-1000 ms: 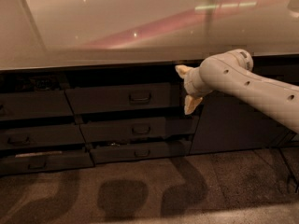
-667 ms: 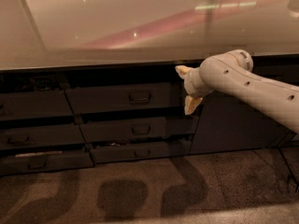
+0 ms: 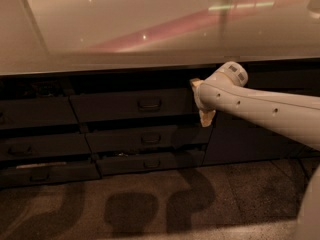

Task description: Open top drawer

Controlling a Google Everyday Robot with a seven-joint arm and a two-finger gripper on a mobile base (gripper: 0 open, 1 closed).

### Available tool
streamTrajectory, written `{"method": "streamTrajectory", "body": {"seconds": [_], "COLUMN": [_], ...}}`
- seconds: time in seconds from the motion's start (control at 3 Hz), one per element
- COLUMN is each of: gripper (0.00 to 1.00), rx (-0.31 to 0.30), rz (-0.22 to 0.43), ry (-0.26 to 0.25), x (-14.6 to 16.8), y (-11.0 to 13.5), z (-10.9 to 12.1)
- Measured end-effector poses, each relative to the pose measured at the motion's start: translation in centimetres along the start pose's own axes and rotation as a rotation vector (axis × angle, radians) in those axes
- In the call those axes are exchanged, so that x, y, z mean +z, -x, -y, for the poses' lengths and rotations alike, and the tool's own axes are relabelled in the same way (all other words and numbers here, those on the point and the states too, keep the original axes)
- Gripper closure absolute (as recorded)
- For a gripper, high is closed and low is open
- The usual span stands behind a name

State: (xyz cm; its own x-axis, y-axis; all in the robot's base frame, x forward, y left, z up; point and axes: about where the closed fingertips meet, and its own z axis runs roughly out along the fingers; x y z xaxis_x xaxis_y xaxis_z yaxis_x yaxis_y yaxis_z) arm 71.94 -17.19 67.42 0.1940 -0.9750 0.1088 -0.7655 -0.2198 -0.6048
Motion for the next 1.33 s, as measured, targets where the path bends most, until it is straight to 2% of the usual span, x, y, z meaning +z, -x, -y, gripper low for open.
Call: {"method": "streamTrajectory", "body": {"seconds": [0.33, 0.67, 1.0, 1.33], "gripper": [0.00, 0.00, 0.00, 0.00], "rx": [-0.002, 0.000, 0.000, 0.017], "rz": [-0.063, -0.071, -0.071, -0.076], "ry": [0.014, 0.012, 0.055, 0.141], "x": [1.4, 1.4, 1.7, 2.6], "y": [-1.0, -1.2, -1.0, -1.3], "z": [-0.5, -0.5, -0.6, -0.2]}}
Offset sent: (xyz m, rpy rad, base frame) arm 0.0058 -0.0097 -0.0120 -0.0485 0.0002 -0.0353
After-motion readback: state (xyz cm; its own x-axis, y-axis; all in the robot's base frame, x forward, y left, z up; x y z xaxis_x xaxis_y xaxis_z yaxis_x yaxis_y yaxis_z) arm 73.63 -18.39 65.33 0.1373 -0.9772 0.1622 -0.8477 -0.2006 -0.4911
